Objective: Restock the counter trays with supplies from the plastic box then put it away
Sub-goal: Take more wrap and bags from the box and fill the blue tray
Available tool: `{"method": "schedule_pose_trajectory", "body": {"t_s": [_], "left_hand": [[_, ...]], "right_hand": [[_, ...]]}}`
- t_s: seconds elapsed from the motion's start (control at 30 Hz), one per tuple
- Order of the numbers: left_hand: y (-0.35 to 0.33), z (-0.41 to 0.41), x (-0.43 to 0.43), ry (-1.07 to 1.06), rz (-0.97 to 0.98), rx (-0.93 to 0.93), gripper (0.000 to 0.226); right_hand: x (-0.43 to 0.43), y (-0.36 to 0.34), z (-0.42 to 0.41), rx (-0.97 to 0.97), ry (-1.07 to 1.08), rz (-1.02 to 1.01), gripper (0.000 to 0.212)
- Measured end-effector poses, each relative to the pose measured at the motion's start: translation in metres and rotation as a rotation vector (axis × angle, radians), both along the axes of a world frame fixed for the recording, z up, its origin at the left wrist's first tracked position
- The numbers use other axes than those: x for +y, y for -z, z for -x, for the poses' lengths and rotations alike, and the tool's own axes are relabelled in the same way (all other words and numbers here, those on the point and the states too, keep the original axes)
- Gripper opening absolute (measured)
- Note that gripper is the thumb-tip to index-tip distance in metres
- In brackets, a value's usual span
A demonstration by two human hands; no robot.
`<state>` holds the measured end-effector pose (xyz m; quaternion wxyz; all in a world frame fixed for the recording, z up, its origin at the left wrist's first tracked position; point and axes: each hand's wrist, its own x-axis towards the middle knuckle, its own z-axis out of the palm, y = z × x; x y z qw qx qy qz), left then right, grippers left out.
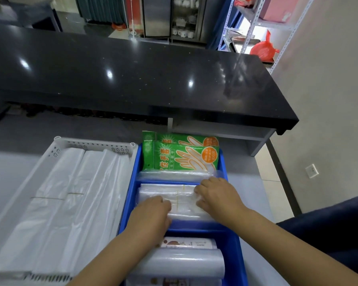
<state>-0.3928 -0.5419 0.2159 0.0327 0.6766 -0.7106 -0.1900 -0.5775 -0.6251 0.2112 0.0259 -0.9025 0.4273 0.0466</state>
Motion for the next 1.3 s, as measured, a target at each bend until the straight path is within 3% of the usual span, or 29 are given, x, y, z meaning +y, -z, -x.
{"method": "schedule_pose_trajectory", "body": {"t_s": [0.3,0.43,0.5,0.67,0.9,1.1,1.17,1.3], "left_hand": [[0.0,-0.002,-0.007,0.007,-0.142,-0.127,0.01],[0.004,-0.002,-0.01,0.021,-0.139,-0.165,0.012],[0.005,-0.003,-0.01,0.033,-0.066,-0.167,0.012],[0.007,-0.022,-0.013,0.046,0.173,-0.217,0.032],[0.009,-0.032,-0.018,0.06,0.159,-0.29,0.035],[0.01,-0.028,-0.019,0.049,0.176,-0.183,0.054],[0.011,-0.025,-0.019,0.061,0.153,-0.233,0.059],[0.001,-0.027,-0.015,0.031,0.182,-0.331,0.04]], "right_hand": [[0.001,0.01,0.002,0.008,0.081,0.01,0.027],[0.006,0.008,0.009,-0.147,0.096,-0.014,0.027],[0.012,0.006,0.012,-0.209,0.063,-0.038,0.029],[0.02,0.007,0.023,-0.084,-0.062,-0.09,0.034],[0.015,0.005,0.016,-0.004,-0.041,-0.008,0.03],[0.005,0.004,0.022,-0.126,0.038,-0.015,0.041],[0.0,0.004,0.021,-0.101,0.023,-0.004,0.036],[-0.008,0.003,0.021,-0.1,-0.01,0.015,0.027]]}}
